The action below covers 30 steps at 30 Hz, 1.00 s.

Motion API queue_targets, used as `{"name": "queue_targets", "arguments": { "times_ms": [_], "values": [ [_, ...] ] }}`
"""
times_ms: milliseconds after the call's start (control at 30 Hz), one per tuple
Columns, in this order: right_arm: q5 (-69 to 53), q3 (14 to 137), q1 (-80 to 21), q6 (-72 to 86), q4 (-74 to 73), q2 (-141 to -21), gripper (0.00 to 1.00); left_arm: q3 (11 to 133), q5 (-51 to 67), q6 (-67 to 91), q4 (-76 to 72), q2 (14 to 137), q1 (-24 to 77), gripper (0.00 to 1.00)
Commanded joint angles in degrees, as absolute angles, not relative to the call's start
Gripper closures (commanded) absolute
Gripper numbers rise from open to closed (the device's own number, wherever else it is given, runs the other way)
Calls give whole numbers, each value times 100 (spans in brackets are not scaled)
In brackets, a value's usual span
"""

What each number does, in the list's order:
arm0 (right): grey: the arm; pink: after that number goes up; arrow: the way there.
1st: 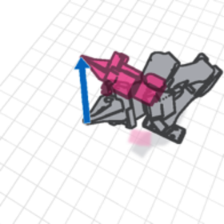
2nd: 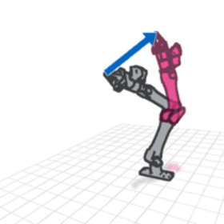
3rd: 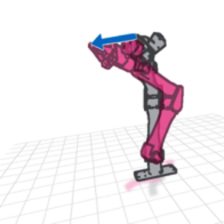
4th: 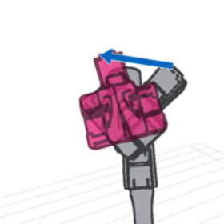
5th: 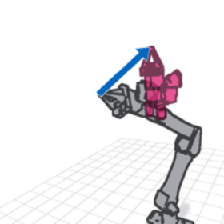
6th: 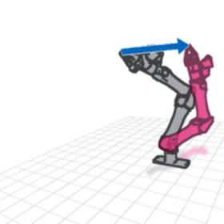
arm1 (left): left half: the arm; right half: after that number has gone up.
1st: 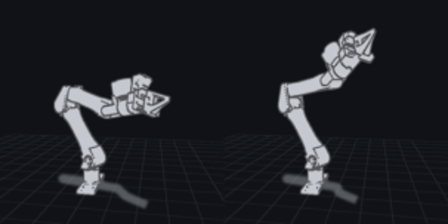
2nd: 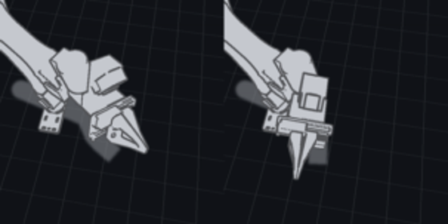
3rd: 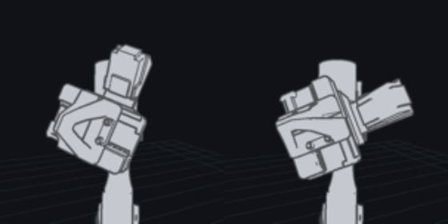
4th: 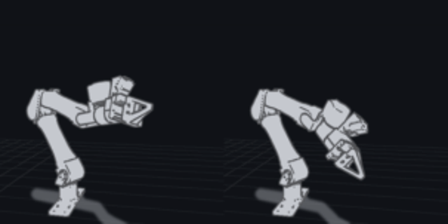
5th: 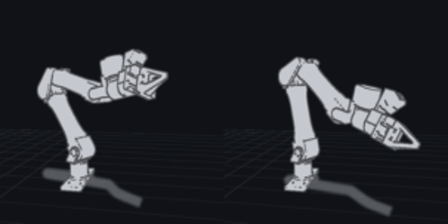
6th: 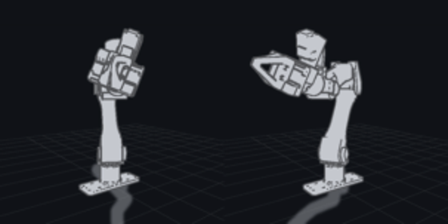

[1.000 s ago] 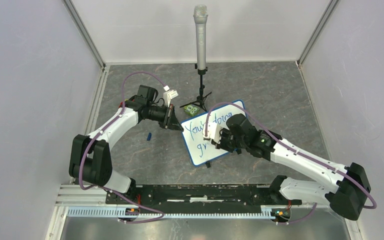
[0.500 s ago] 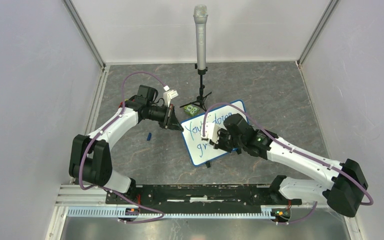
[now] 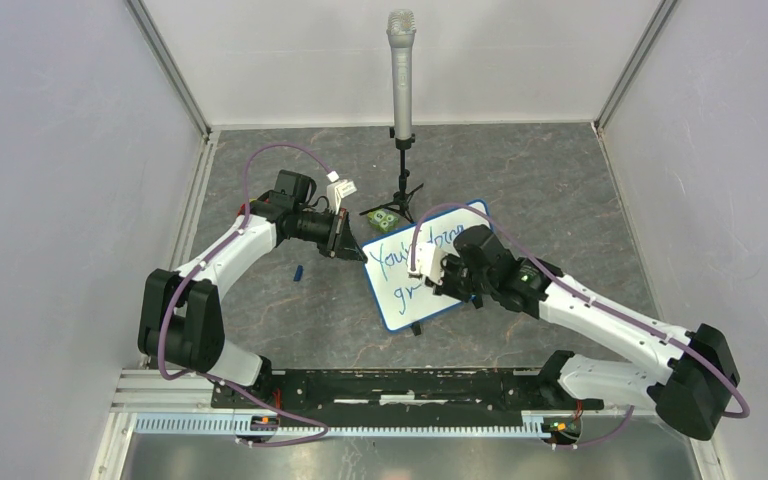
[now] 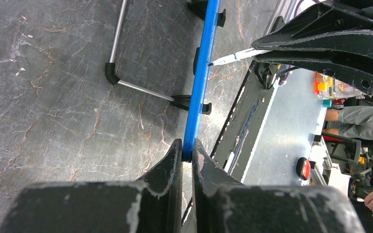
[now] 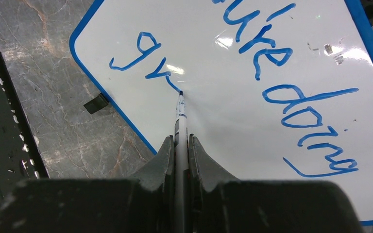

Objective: Write a sentence on the whiteboard

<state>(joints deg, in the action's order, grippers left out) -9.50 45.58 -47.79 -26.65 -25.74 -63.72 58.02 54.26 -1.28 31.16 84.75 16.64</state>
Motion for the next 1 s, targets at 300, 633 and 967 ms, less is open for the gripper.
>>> {"name": "queue_targets", "arguments": {
  "times_ms": [300, 633, 967],
  "values": [
    [-1020, 4969, -4695, -2629, -2401, -6611, 100, 5915, 5311, -194, 3103, 8427, 1674, 97],
    [-1201, 4781, -4847, -2532, -2334, -6663, 100, 5919, 5309, -200, 3103, 8431, 1679, 98],
    [-1079, 4418, -4883, -2560, -2390, -6431, 100, 5915, 5304, -211, 3104, 8459, 1679, 98]
  ]
}}
